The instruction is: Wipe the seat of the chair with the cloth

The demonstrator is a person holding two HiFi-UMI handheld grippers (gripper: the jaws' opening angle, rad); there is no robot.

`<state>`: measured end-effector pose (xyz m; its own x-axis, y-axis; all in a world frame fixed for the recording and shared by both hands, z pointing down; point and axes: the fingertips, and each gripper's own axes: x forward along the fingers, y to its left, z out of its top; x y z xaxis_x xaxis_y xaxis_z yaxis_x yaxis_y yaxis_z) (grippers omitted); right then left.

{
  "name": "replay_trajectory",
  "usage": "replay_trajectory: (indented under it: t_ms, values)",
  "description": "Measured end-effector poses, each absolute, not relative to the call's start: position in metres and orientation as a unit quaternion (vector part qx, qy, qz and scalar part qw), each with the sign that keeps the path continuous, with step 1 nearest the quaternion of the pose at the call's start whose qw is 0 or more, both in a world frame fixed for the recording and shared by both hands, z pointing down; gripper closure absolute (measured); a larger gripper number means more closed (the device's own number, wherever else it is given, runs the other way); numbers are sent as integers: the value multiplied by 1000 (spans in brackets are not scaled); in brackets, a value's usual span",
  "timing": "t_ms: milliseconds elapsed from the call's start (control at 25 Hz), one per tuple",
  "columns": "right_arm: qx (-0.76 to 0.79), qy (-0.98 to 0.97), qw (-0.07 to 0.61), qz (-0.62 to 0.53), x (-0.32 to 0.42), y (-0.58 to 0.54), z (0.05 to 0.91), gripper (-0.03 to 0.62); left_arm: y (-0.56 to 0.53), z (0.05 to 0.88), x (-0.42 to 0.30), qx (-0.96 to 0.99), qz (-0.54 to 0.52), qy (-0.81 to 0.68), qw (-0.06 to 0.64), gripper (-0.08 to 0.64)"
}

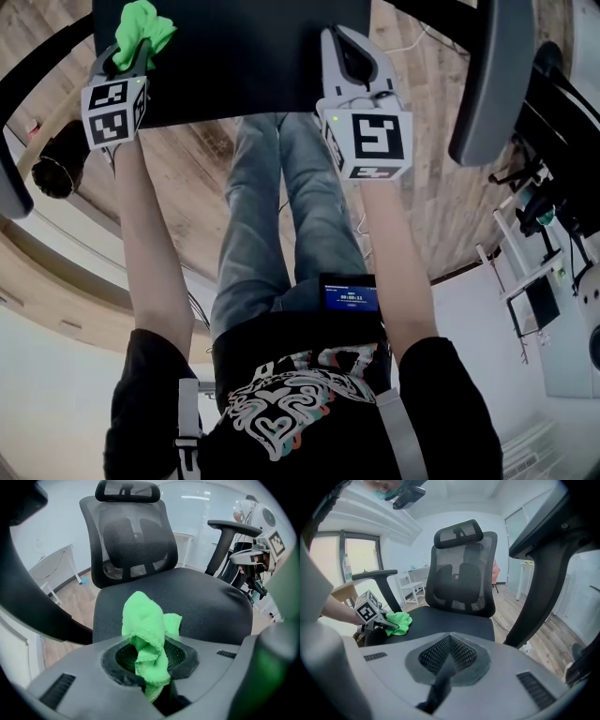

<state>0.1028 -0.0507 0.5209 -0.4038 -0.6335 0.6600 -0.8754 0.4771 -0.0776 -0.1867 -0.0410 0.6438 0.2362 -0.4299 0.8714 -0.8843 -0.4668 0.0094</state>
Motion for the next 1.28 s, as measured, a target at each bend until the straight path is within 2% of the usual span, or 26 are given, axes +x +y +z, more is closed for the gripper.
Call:
replay_trajectory:
  t_ms: [200, 680, 1120, 1280]
  values:
    - [467, -815, 274, 204, 97, -52, 521, 592, -41, 644, -180, 748, 429, -431, 266, 472]
    - [477, -810, 261, 221, 102, -55, 522, 592, -27, 651, -64, 821, 424, -297, 240, 472]
    - [478, -809, 255, 226, 91, -65, 524, 592, -3, 646, -1, 875, 384, -181, 233, 472]
    - [475, -811, 258, 223, 90, -66, 522, 592, 20, 640, 17, 893, 381, -111, 210, 472]
